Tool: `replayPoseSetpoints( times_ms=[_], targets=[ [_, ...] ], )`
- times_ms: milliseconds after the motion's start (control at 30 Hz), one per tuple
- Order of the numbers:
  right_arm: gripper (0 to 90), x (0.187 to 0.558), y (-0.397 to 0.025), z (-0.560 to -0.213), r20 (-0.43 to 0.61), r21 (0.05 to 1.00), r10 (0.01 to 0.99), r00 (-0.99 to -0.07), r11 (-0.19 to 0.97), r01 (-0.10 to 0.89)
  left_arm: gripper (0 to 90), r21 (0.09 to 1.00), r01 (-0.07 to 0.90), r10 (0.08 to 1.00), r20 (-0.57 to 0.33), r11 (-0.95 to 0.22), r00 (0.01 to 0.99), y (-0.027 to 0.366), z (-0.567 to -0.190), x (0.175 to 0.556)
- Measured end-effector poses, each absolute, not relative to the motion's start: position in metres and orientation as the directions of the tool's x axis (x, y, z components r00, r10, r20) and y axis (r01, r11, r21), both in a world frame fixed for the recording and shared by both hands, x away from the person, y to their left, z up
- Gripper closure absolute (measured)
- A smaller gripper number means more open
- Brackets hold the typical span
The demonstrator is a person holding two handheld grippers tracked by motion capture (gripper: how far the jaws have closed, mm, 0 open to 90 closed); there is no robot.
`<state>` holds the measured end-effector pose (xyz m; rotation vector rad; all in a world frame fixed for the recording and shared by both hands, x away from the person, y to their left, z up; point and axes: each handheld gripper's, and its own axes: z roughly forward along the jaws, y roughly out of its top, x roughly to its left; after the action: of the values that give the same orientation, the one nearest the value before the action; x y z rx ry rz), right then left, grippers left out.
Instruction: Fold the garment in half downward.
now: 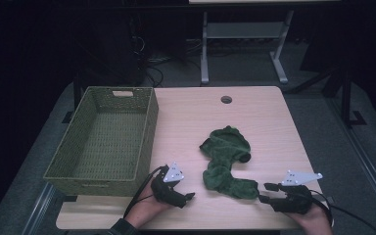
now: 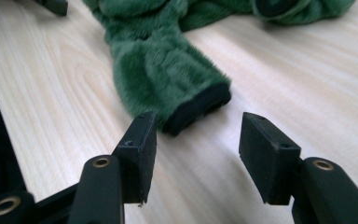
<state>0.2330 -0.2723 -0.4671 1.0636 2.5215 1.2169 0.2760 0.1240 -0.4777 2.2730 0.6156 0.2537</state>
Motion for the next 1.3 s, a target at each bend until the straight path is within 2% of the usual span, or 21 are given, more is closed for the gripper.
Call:
replayPoseSetpoints(
  times_ms=[100,300,467,1033,1300],
  targets=[
    [47.6,0.232,-0.270,-0.470,0.176,0.727,0.640,-0.747,0.427,0.538,12.5,0.718,0.353,0.503,-0.005,-0.600,0.864,0.124,-0.478,0.276],
    [58.4,0.235,-0.263,-0.472,0.201,0.714,0.621,-0.758,0.437,0.547,12.5,0.718,0.353,0.503,-0.006,-0.600,0.865,0.124,-0.478,0.276],
    [80.8,0.238,-0.261,-0.471,0.190,0.707,0.630,-0.753,0.445,0.550,12.5,0.718,0.353,0.502,-0.006,-0.600,0.865,0.124,-0.478,0.276],
    [84.3,0.248,-0.298,-0.459,0.102,0.710,0.759,-0.643,0.397,0.582,12.5,0.718,0.353,0.502,-0.006,-0.600,0.865,0.124,-0.478,0.276],
    [84.6,0.247,-0.297,-0.437,0.083,0.765,0.731,-0.678,0.389,0.513,12.5,0.717,0.352,0.502,-0.004,-0.601,0.865,0.123,-0.478,0.277]
  ],
)
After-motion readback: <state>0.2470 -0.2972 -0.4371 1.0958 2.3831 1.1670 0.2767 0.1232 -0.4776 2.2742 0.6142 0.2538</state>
